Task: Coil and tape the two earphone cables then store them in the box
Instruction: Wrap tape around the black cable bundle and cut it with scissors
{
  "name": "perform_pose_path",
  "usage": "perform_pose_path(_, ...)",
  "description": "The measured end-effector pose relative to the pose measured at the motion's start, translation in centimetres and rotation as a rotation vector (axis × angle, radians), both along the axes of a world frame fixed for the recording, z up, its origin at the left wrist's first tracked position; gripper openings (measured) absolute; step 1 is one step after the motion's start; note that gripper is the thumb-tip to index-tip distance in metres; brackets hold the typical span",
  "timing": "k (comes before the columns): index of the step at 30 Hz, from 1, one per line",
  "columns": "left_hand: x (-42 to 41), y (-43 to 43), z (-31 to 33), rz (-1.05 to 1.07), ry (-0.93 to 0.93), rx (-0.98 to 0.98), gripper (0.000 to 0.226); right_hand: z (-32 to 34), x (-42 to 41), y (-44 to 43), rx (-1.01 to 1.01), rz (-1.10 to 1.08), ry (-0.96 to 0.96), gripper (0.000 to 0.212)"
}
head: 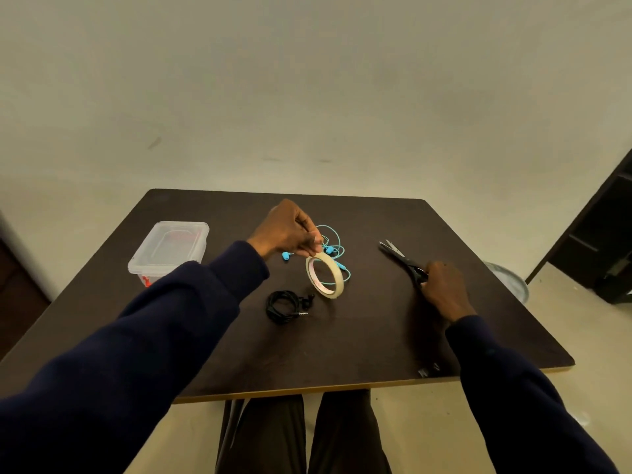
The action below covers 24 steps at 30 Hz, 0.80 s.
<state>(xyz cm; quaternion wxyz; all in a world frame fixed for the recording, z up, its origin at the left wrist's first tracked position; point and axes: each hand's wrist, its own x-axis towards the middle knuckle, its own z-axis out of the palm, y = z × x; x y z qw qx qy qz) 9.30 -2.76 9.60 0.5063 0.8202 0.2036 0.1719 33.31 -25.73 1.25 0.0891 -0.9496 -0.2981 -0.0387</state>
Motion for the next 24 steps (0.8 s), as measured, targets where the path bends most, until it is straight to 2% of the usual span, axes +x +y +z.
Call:
perform_pose_path(6,-0.2,0.9,-0.3,-0.011,0.014,-0.028,0.018,0.5,-0.5,0.5,-0.099,0.077,0.049,0.020)
perform_pose_path(10,0.0,1.3,-0.2,-0.023,0.028,-0.009,0.019,0.8,-1.4,1.0,-0.049,0.112,0.099,0.017)
perform_pose_path(13,0.1,1.4,-0.1,-0.049,0.042,0.015,0.019,1.9,-2.0,0.8,0.032,0.148,0.124,0.022)
perform_pose_path(17,0.2,1.7,0.1,-0.101,0.070,0.070,0.019,3.6,-2.9,-0.2,0.120,0.188,0.150,0.041)
perform_pose_path(24,0.6,2.2,0.0,-0.130,0.096,0.237,0.013,6.1,-3.9,-1.8,0.221,0.288,0.352,0.057)
